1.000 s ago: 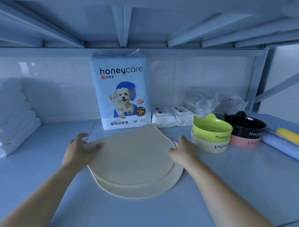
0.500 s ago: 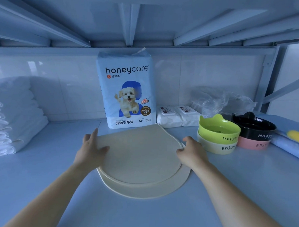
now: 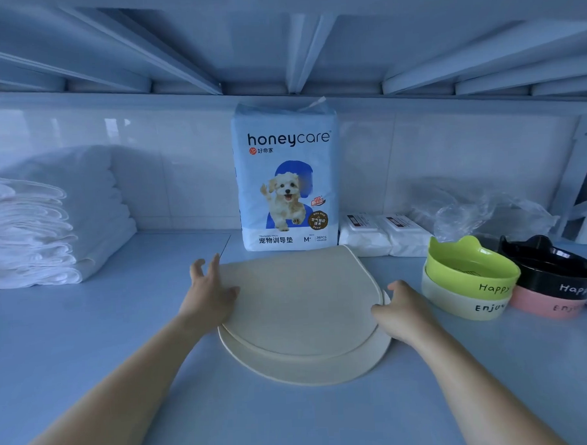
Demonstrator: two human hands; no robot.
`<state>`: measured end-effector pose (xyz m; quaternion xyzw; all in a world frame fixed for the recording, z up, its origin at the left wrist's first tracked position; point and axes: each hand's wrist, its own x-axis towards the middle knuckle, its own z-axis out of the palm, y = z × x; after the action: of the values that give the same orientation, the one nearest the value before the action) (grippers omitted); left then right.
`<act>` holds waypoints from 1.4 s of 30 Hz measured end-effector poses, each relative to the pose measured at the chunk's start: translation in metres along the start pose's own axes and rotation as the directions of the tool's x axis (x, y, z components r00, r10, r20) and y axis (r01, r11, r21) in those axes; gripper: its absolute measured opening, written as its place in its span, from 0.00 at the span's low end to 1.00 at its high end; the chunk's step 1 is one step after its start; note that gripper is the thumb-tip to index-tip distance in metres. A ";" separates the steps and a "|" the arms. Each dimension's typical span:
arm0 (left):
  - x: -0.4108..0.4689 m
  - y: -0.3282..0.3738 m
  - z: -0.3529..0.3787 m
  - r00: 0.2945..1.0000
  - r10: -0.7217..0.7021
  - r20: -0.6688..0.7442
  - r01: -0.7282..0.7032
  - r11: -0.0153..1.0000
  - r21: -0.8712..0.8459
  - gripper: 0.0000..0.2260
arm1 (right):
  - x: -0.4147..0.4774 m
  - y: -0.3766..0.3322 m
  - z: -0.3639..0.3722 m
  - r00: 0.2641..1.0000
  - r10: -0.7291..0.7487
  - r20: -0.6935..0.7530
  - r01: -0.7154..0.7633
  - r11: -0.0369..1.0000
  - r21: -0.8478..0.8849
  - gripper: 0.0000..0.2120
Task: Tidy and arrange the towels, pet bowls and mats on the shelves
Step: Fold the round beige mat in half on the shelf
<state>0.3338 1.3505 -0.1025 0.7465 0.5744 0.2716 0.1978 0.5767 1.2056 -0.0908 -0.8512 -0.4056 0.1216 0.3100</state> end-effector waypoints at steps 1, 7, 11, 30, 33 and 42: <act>-0.002 0.002 -0.002 0.999 -0.023 0.024 0.022 0.999 0.047 0.32 | 0.000 0.000 0.000 1.000 -0.009 -0.008 0.009 1.000 -0.012 0.19; -0.015 0.021 -0.006 0.993 -0.051 0.106 0.010 0.935 0.356 0.29 | 0.006 0.007 0.004 0.997 -0.033 -0.070 0.034 0.999 0.010 0.19; -0.017 0.023 0.001 0.993 -0.073 0.096 0.047 0.969 0.242 0.25 | 0.012 0.014 0.007 0.995 -0.034 -0.098 0.039 0.998 0.051 0.22; 0.010 -0.007 0.002 0.998 0.061 -0.024 -0.059 0.996 0.073 0.25 | 0.007 0.003 0.018 1.000 0.012 0.005 -0.012 0.994 0.104 0.09; 0.000 0.000 0.012 0.977 0.164 0.134 -0.202 0.914 0.353 0.19 | 0.003 0.001 0.015 0.999 -0.044 -0.011 0.045 0.995 0.088 0.12; -0.033 0.030 0.016 0.823 0.163 0.544 -0.431 0.803 0.411 0.40 | 0.002 0.004 0.014 0.994 -0.096 0.044 0.088 0.985 0.149 0.16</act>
<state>0.3602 1.3111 -0.1022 0.8978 0.4289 -0.0596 0.0802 0.5739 1.2109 -0.1036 -0.8030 -0.4424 0.1585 0.3666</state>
